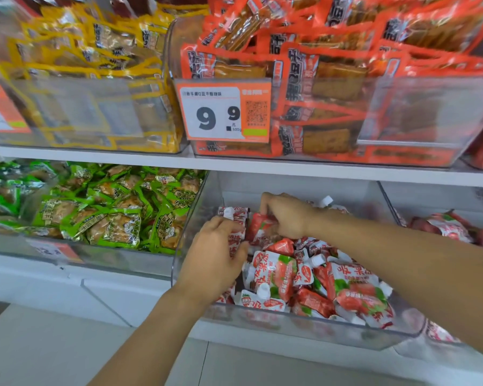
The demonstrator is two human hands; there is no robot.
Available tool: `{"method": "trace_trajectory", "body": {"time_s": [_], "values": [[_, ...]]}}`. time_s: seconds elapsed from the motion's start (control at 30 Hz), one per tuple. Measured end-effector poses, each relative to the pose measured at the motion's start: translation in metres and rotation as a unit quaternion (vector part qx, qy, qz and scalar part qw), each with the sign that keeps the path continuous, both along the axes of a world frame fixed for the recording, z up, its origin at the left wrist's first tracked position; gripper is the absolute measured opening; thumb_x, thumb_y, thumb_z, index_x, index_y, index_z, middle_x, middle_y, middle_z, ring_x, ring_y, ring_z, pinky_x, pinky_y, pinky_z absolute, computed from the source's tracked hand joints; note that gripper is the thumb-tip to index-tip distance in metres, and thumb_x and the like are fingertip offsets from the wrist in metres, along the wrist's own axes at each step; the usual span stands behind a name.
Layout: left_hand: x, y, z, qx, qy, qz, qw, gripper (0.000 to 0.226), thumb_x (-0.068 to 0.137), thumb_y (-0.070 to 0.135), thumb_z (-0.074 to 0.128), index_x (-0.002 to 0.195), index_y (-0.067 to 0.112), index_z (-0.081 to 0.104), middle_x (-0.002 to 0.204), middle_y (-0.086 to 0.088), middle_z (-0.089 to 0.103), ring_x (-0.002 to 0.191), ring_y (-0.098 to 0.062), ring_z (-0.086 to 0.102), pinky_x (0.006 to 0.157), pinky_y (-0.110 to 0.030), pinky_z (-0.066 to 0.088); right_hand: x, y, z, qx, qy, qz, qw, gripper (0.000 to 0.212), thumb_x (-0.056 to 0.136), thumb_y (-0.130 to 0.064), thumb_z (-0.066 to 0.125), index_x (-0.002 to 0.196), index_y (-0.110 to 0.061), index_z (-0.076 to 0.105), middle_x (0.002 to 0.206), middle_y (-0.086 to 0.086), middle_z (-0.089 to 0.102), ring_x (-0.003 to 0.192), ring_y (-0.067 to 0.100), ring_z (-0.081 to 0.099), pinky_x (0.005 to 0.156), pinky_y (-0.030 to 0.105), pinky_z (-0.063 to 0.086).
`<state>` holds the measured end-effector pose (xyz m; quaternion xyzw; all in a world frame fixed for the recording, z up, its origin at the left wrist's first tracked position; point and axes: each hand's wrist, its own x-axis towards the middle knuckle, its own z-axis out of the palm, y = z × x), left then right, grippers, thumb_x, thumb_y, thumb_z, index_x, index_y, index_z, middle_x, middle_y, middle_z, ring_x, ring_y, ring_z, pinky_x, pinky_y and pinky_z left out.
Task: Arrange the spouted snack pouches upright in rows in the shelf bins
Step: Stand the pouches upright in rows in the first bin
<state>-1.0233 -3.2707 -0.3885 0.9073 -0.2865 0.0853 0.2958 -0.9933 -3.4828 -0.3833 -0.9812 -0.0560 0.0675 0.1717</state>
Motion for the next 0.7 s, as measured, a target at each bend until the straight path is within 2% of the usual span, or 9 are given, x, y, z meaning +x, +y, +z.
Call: {"method": "trace_trajectory", "body": {"time_s": [0.13, 0.2, 0.27, 0.37, 0.47, 0.5, 0.57, 0.63, 0.7], "values": [[-0.004, 0.002, 0.004, -0.035, 0.0, 0.013, 0.999, 0.037, 0.086, 0.026, 0.068, 0.121, 0.019, 0.06, 0.118, 0.002, 0.059, 0.113, -0.016, 0.055, 0.093, -0.026, 0.044, -0.024, -0.01, 0.016, -0.01, -0.105, 0.004, 0.994, 0.053, 0.084, -0.018, 0.074, 0.127, -0.025, 0.044, 0.109, -0.005, 0.05, 0.098, 0.018, 0.053, 0.084, 0.036, 0.048], [-0.005, 0.003, 0.006, -0.056, 0.0, 0.019, 0.998, 0.045, 0.085, 0.03, 0.07, 0.126, 0.02, 0.055, 0.121, 0.003, 0.057, 0.116, -0.014, 0.053, 0.094, -0.025, 0.043, -0.042, -0.015, 0.02, 0.055, -0.173, -0.019, 0.983, 0.04, 0.084, -0.015, 0.072, 0.118, -0.025, 0.051, 0.106, 0.0, 0.056, 0.095, 0.021, 0.058, 0.084, 0.038, 0.049], [-0.007, 0.005, 0.009, -0.096, 0.033, 0.017, 0.995, 0.059, 0.081, 0.039, 0.075, 0.131, 0.022, 0.05, 0.124, 0.008, 0.055, 0.116, -0.007, 0.051, 0.096, -0.023, 0.042, -0.065, -0.01, 0.019, 0.172, -0.185, -0.088, 0.963, 0.036, 0.081, -0.018, 0.078, 0.105, -0.023, 0.051, 0.096, -0.001, 0.064, 0.088, 0.021, 0.065, 0.077, 0.038, 0.052], [-0.016, 0.0, 0.019, -0.199, 0.17, -0.007, 0.965, 0.074, 0.073, 0.048, 0.077, 0.135, 0.025, 0.044, 0.124, 0.017, 0.055, 0.113, 0.004, 0.054, 0.094, -0.018, 0.044, -0.095, 0.011, 0.016, 0.443, -0.128, -0.195, 0.866, 0.039, 0.074, -0.017, 0.085, 0.1, -0.015, 0.056, 0.091, 0.004, 0.074, 0.087, 0.021, 0.072, 0.082, 0.038, 0.057], [-0.022, -0.006, 0.027, -0.306, 0.247, -0.069, 0.917, 0.042, 0.08, 0.035, 0.071, 0.117, 0.018, 0.061, 0.106, 0.007, 0.07, 0.096, -0.002, 0.066, 0.077, -0.016, 0.051, -0.112, 0.031, 0.015, 0.61, -0.024, -0.196, 0.768, 0.044, 0.076, -0.004, 0.081, 0.114, -0.008, 0.06, 0.104, 0.012, 0.074, 0.101, 0.029, 0.071, 0.095, 0.047, 0.054], [-0.024, -0.006, 0.029, -0.304, 0.228, -0.078, 0.922, 0.028, 0.084, 0.03, 0.068, 0.107, 0.014, 0.068, 0.095, 0.001, 0.074, 0.086, -0.007, 0.069, 0.07, -0.018, 0.052, -0.115, 0.035, 0.016, 0.616, 0.0, -0.182, 0.767, 0.046, 0.075, -0.002, 0.081, 0.116, -0.01, 0.061, 0.106, 0.011, 0.074, 0.103, 0.029, 0.07, 0.095, 0.046, 0.055], [-0.023, -0.005, 0.028, -0.282, 0.194, -0.083, 0.936, 0.019, 0.09, 0.026, 0.065, 0.095, 0.01, 0.074, 0.082, -0.004, 0.074, 0.074, -0.015, 0.069, 0.064, -0.028, 0.054, -0.12, 0.037, 0.017, 0.523, -0.022, -0.145, 0.84, 0.044, 0.074, -0.008, 0.084, 0.111, -0.015, 0.063, 0.1, 0.004, 0.075, 0.097, 0.02, 0.072, 0.089, 0.04, 0.057], [-0.019, -0.003, 0.024, -0.259, 0.175, -0.081, 0.947, 0.018, 0.093, 0.024, 0.064, 0.091, 0.01, 0.074, 0.08, -0.005, 0.073, 0.075, -0.023, 0.069, 0.065, -0.034, 0.056, -0.122, 0.04, 0.018, 0.408, -0.058, -0.124, 0.903, 0.041, 0.074, -0.02, 0.086, 0.107, -0.02, 0.062, 0.095, -0.003, 0.076, 0.088, 0.011, 0.073, 0.084, 0.037, 0.058], [-0.014, -0.003, 0.023, -0.237, 0.146, -0.076, 0.958, 0.017, 0.093, 0.024, 0.064, 0.087, 0.011, 0.073, 0.079, -0.008, 0.072, 0.075, -0.026, 0.067, 0.063, -0.039, 0.055, -0.12, 0.044, 0.018, 0.366, -0.069, -0.122, 0.92, 0.043, 0.075, -0.03, 0.085, 0.108, -0.025, 0.059, 0.094, -0.006, 0.075, 0.084, 0.006, 0.072, 0.082, 0.037, 0.059]]}}
